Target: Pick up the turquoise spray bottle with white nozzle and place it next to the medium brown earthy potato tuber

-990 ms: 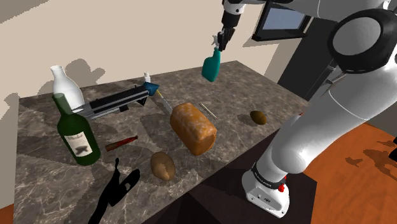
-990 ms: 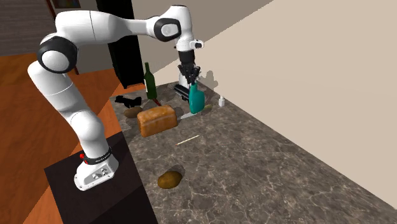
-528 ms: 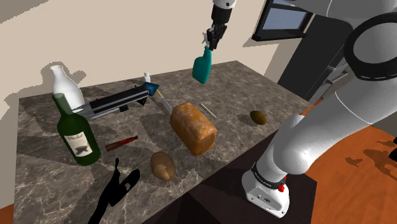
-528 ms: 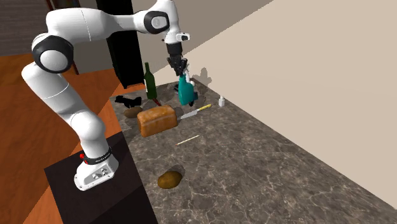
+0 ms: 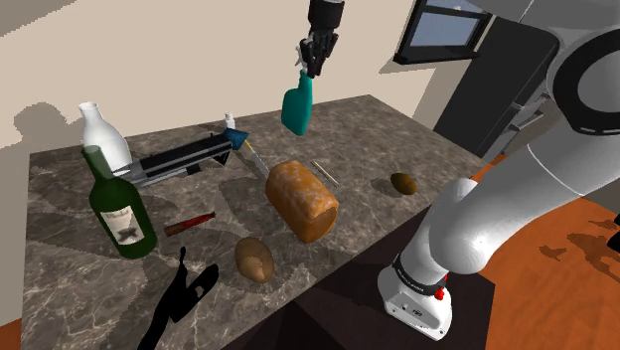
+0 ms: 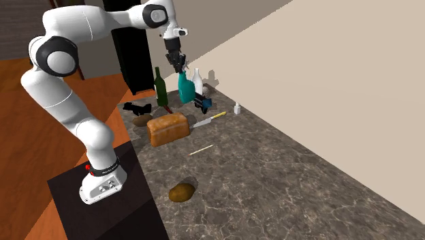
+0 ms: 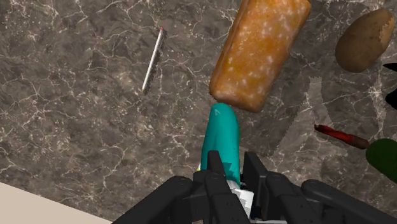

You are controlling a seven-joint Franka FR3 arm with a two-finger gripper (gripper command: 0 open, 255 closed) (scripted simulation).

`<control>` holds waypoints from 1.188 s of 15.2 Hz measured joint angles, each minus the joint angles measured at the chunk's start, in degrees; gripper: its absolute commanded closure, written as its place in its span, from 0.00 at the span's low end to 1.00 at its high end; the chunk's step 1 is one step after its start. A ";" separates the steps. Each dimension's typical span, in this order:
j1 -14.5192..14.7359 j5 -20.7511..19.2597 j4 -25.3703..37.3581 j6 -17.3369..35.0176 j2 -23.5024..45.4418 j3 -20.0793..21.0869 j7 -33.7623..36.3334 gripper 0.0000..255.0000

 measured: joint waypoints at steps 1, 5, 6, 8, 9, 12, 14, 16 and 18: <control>0.48 0.20 1.08 -0.72 0.49 0.88 1.25 1.00; 2.42 0.88 3.68 -2.69 1.73 4.36 6.38 1.00; 3.00 1.05 4.61 -3.25 2.26 5.38 7.87 1.00; 4.00 1.32 6.91 -4.65 3.42 7.13 10.46 1.00; 4.46 1.42 8.05 -5.49 3.87 7.92 11.64 1.00; 6.00 1.65 11.53 -7.10 6.13 10.48 15.56 1.00; 7.07 1.69 14.58 -8.72 7.86 12.18 18.19 1.00; 8.28 1.61 17.85 -10.24 9.94 13.99 21.05 1.00; 9.39 1.29 22.25 -12.12 12.74 15.52 23.49 1.00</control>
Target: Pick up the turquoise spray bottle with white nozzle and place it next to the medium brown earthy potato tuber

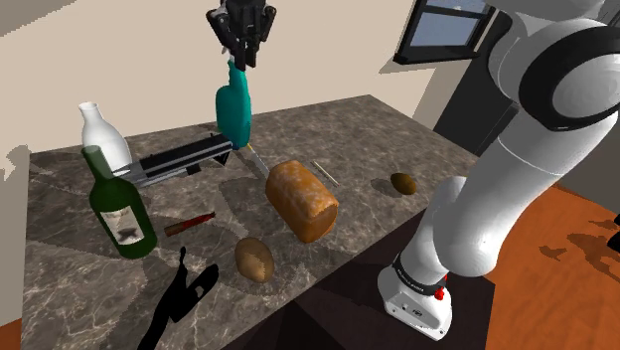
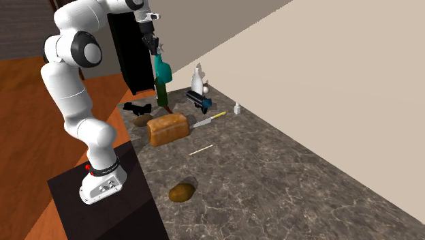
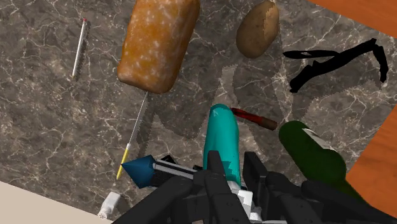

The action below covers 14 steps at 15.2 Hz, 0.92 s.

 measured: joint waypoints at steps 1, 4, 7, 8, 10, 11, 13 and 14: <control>0.53 -0.26 2.50 -0.94 1.69 0.67 1.07 1.00; 2.91 -1.25 9.36 -3.58 6.50 3.12 5.36 1.00; 5.64 -2.84 18.25 -7.63 11.93 5.18 9.06 1.00; 6.52 -3.48 21.69 -9.10 14.08 5.65 9.94 1.00; 6.91 -3.46 20.71 -8.16 14.19 5.91 10.83 1.00; 6.80 -3.26 18.99 -6.98 13.64 5.90 10.99 1.00; 6.58 -2.90 15.99 -5.06 12.54 5.85 11.16 1.00; 6.44 -2.73 14.40 -4.01 11.98 5.80 11.21 1.00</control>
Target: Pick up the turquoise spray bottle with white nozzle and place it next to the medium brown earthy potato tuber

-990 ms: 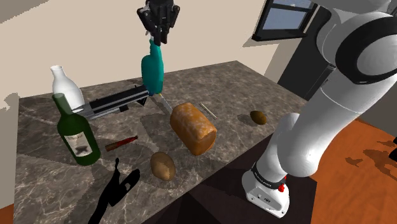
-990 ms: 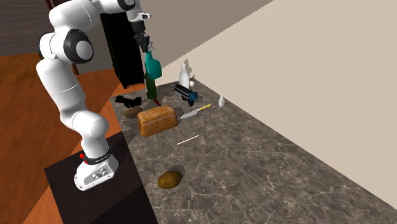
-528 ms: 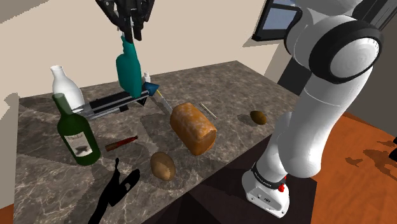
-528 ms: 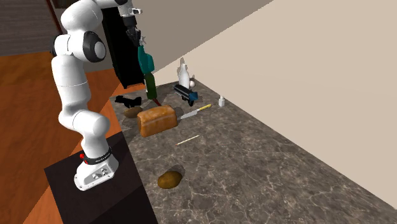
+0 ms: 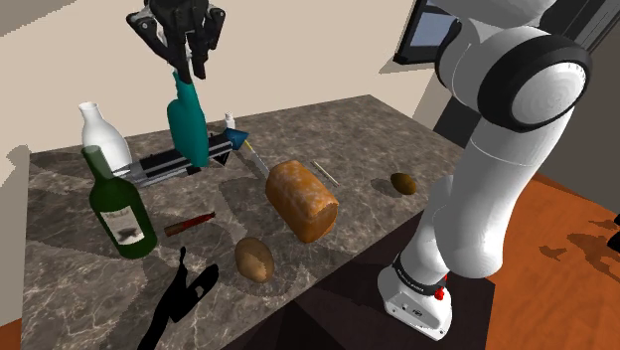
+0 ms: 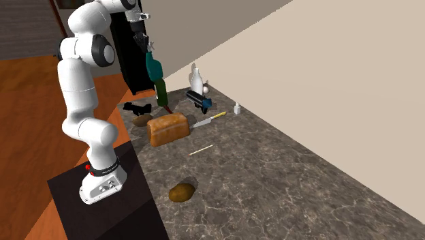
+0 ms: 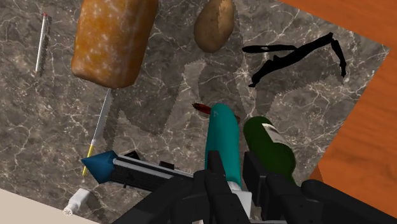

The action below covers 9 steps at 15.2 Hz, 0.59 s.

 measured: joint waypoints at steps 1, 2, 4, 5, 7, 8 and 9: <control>-0.09 0.18 -1.71 1.08 -0.64 -0.02 0.12 1.00; -0.18 0.33 -3.15 2.04 -1.14 -0.04 0.19 1.00; -0.37 0.61 -6.06 4.02 -2.09 -0.13 0.28 1.00; -0.47 0.71 -7.21 4.84 -2.44 -0.18 0.27 1.00; -0.63 0.98 -10.19 6.86 -3.41 -0.26 0.35 1.00; -0.72 1.07 -11.39 7.77 -3.74 -0.32 0.35 1.00; -0.75 1.16 -12.60 8.62 -4.09 -0.33 0.44 1.00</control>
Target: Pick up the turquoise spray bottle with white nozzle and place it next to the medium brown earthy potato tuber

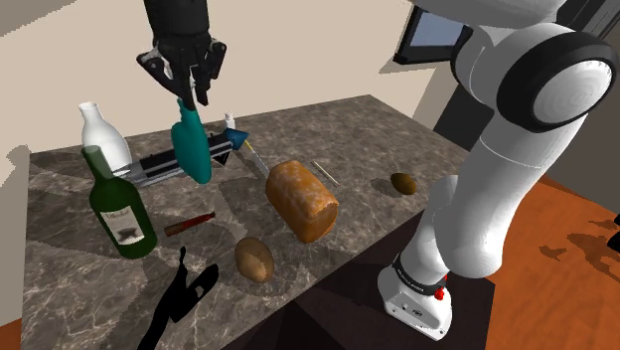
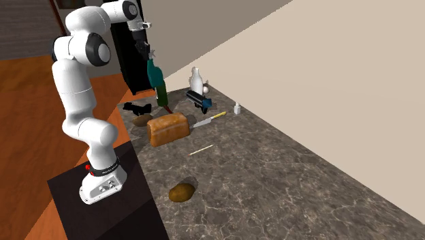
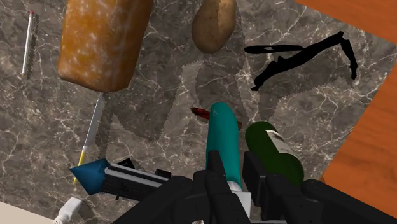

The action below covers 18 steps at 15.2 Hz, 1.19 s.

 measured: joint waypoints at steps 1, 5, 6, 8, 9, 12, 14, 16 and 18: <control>-0.04 0.07 -1.15 0.90 -0.26 -0.03 0.06 1.00; -0.28 0.40 -5.98 4.44 -1.61 -0.20 0.13 1.00; -0.28 0.40 -6.75 5.21 -1.60 -0.19 0.25 1.00; -0.36 0.54 -9.08 6.92 -2.23 -0.25 0.31 1.00; -0.37 0.56 -10.08 7.80 -2.36 -0.25 0.43 1.00; -0.49 0.72 -13.26 10.21 -3.14 -0.37 0.48 1.00; -0.47 0.69 -14.84 11.77 -3.15 -0.34 0.71 1.00; -0.53 0.69 -16.50 13.34 -3.24 -0.40 0.80 1.00; -0.51 0.66 -17.98 14.77 -3.28 -0.38 1.00 1.00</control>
